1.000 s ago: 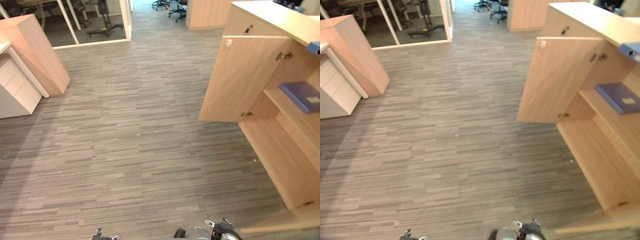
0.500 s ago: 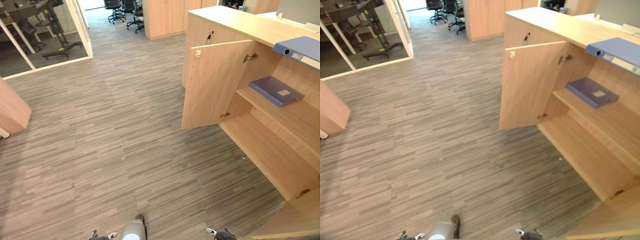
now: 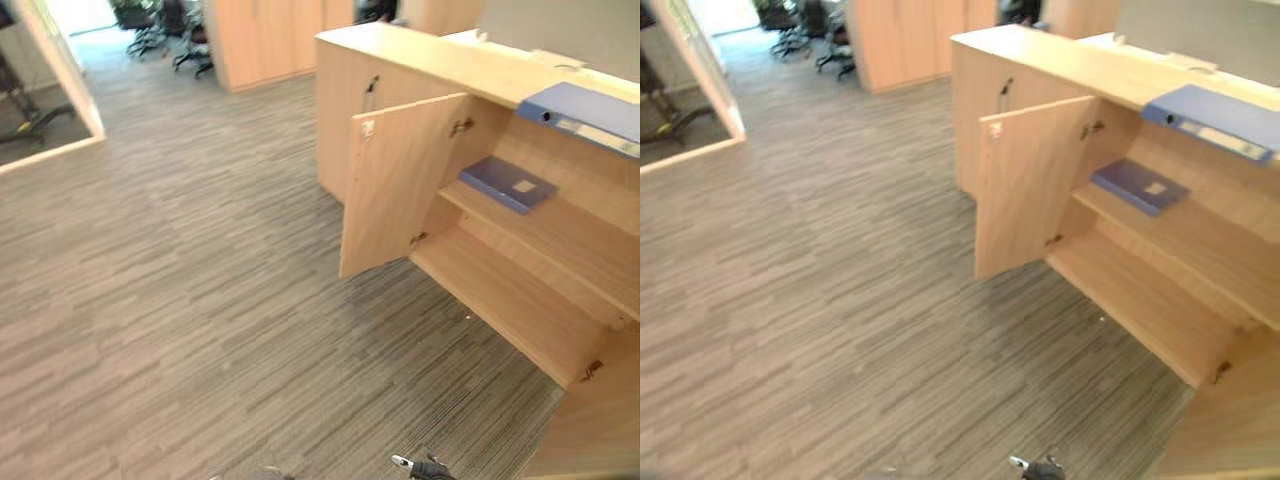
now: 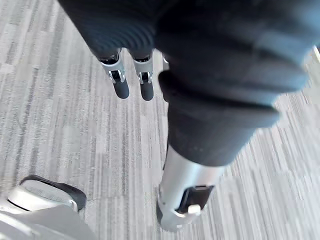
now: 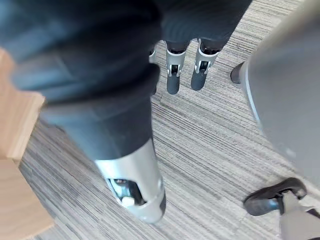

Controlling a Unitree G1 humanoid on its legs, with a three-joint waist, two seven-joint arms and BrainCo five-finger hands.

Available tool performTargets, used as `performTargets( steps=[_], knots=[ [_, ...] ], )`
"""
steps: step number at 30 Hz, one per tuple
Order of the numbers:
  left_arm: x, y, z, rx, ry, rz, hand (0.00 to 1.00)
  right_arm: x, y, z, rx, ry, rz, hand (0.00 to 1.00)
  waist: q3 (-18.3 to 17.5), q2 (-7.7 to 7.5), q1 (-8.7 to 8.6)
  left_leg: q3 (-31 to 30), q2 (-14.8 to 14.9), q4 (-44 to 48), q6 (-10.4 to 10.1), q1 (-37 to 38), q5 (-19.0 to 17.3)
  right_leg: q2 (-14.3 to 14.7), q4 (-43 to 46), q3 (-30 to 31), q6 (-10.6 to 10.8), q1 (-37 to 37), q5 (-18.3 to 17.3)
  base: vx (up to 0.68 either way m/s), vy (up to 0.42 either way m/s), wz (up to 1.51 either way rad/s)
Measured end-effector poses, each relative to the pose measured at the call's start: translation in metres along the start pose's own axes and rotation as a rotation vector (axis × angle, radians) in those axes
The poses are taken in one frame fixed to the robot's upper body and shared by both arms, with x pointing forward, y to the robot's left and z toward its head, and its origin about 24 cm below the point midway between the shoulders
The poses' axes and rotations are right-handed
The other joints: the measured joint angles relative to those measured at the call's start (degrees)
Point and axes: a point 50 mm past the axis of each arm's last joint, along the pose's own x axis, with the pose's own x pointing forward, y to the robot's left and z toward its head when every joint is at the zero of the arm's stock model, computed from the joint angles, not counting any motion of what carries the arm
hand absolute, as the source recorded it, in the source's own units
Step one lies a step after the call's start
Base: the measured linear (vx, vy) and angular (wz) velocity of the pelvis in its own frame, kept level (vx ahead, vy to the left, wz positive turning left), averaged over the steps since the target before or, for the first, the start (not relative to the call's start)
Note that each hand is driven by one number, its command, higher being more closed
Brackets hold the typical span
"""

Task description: Walk over to the cabinet, pick up the folder, carry it to the office cabinet, place the folder inside the office cabinet, then close the office cabinet door

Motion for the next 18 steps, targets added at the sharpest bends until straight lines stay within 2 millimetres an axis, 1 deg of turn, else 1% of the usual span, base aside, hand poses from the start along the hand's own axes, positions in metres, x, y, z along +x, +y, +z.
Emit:
performTargets(
  steps=[1,2,3,4,5,6,7,8,9,10,11,12,13,14,15,17,18],
  knots=[
    [0.000,0.004,-0.003,0.017,0.008,0.005,0.00,0.000,-0.005,0.000,0.011,-0.012,-0.012,0.00,0.0,-0.23,-0.61,0.7,-1.3,-3.1,0.1,4.1,0.0,-2.2,7.7,-0.9,-0.9,-3.2,0.5,0.12,0.065,-0.86],
    [-0.001,0.006,-0.006,0.023,0.016,0.006,0.00,0.000,-0.012,-0.004,0.017,-0.006,-0.028,0.00,-0.3,-0.06,-1.77,1.3,-2.3,-4.6,0.6,6.5,-0.2,-4.5,11.8,-4.3,-2.0,-4.7,1.2,0.12,0.063,-0.58],
    [-0.001,0.006,-0.007,0.023,0.018,0.005,0.00,-0.001,-0.013,-0.004,0.016,-0.013,-0.038,0.00,-0.4,0.11,-2.19,2.1,-2.3,-5.1,0.9,7.3,-0.4,-5.5,13.2,-5.9,-2.1,-5.4,1.3,0.08,0.058,-0.55],
    [-0.001,0.005,-0.007,0.022,0.018,0.003,0.00,0.000,-0.012,0.003,0.012,-0.045,-0.048,0.00,-0.4,0.69,-2.45,3.7,-1.8,-6.5,1.1,8.5,-0.5,-6.3,17.2,-9.2,-1.0,-7.7,-0.8,0.04,0.004,-0.68],
    [-0.001,0.003,-0.006,0.024,0.016,-0.001,0.00,0.000,-0.009,0.010,0.005,-0.068,-0.043,0.00,0.2,1.22,-2.55,5.1,0.0,-7.2,1.1,9.3,-0.5,-5.4,20.6,-14.3,-0.7,-9.8,-6.4,0.02,-0.039,-0.72],
    [-0.001,0.002,-0.006,0.029,0.015,-0.007,0.00,0.001,-0.009,0.013,0.000,-0.075,-0.040,0.00,0.5,1.55,-2.57,5.8,1.2,-7.3,1.0,9.6,-0.4,-4.3,21.2,-17.4,-0.6,-10.4,-8.7,0.01,-0.151,-0.75],
    [-0.002,-0.002,-0.006,0.037,0.012,-0.020,0.00,0.001,-0.008,0.018,0.012,-0.085,-0.037,0.00,1.4,2.29,-2.56,6.9,3.5,-8.1,0.7,10.6,-0.3,-1.5,20.8,-23.5,-1.0,-11.4,-11.5,0.00,-0.175,-0.62],
    [-0.002,-0.003,-0.004,0.041,0.008,-0.024,0.00,0.001,-0.006,0.021,0.015,-0.091,-0.033,0.00,2.1,2.32,-2.59,7.6,4.3,-8.5,0.3,11.2,-0.3,-0.2,19.6,-26.0,-1.2,-11.9,-11.9,0.00,-0.302,-1.00],
    [-0.001,-0.004,-0.002,0.032,0.006,-0.025,0.00,0.001,-0.003,0.024,0.016,-0.097,-0.026,0.00,3.7,1.73,-2.35,10.3,4.8,-10.3,-1.1,13.0,-0.9,3.1,12.1,-30.8,-2.2,-13.2,-11.0,-0.02,-0.255,-0.83],
    [0.000,-0.002,-0.001,0.035,0.004,-0.021,0.00,0.001,-0.003,0.022,0.017,-0.092,-0.026,0.00,3.9,0.94,-2.45,10.7,4.0,-10.4,-1.7,13.4,-1.3,3.8,7.8,-31.6,-4.2,-13.1,-8.9,-0.04,-0.254,-0.72],
    [0.000,-0.003,-0.003,0.041,0.011,-0.023,0.00,0.001,-0.006,0.020,0.014,-0.086,-0.033,0.00,4.3,0.94,-2.60,10.0,4.0,-10.8,-2.2,14.0,-1.8,4.4,7.4,-31.7,-7.4,-13.0,-9.2,0.05,-0.203,-0.38],
    [-0.002,-0.011,-0.008,0.039,0.032,-0.041,0.00,0.003,-0.019,0.022,0.015,-0.093,-0.062,0.00,4.3,3.27,-2.91,7.5,4.5,-11.5,-1.6,14.0,-2.7,6.7,5.4,-31.9,-7.2,-12.2,-9.3,0.09,-0.188,-0.45],
    [-0.004,-0.015,-0.009,0.034,0.034,-0.050,0.00,0.003,-0.021,0.024,0.019,-0.099,-0.068,0.00,4.7,4.16,-2.94,6.6,5.4,-11.5,-2.1,14.0,-2.7,8.8,4.3,-31.9,-7.1,-12.2,-10.0,0.13,-0.178,-0.46],
    [-0.004,-0.014,-0.009,0.027,0.033,-0.047,0.00,0.003,-0.021,0.023,0.027,-0.095,-0.067,0.00,4.8,4.10,-2.95,6.6,6.0,-11.4,-2.5,14.0,-2.4,9.6,4.4,-31.9,-7.5,-12.3,-10.5,0.12,-0.192,-0.32],
    [-0.004,-0.013,-0.007,0.017,0.029,-0.041,0.00,0.003,-0.021,0.021,0.052,-0.086,-0.070,0.00,4.9,4.01,-2.97,6.7,7.3,-11.3,-3.5,14.4,-1.8,11.0,4.3,-32.4,-7.9,-11.5,-11.5,0.17,-0.245,0.01],
    [-0.005,-0.017,-0.006,0.003,0.029,-0.046,0.00,0.002,-0.027,0.014,0.085,-0.069,-0.091,0.00,4.9,3.97,-3.16,6.5,8.6,-10.7,-3.6,15.0,-1.7,12.0,3.7,-33.6,-8.1,-10.0,-12.7,0.18,-0.213,0.25],
    [-0.005,-0.019,-0.005,-0.010,0.023,-0.049,0.00,0.002,-0.029,0.011,0.105,-0.058,-0.101,0.00,5.0,4.05,-3.36,6.3,9.7,-8.6,-3.7,14.6,-1.7,12.8,2.2,-34.6,-8.0,-8.6,-12.9,0.16,-0.169,0.32]
  ],
)
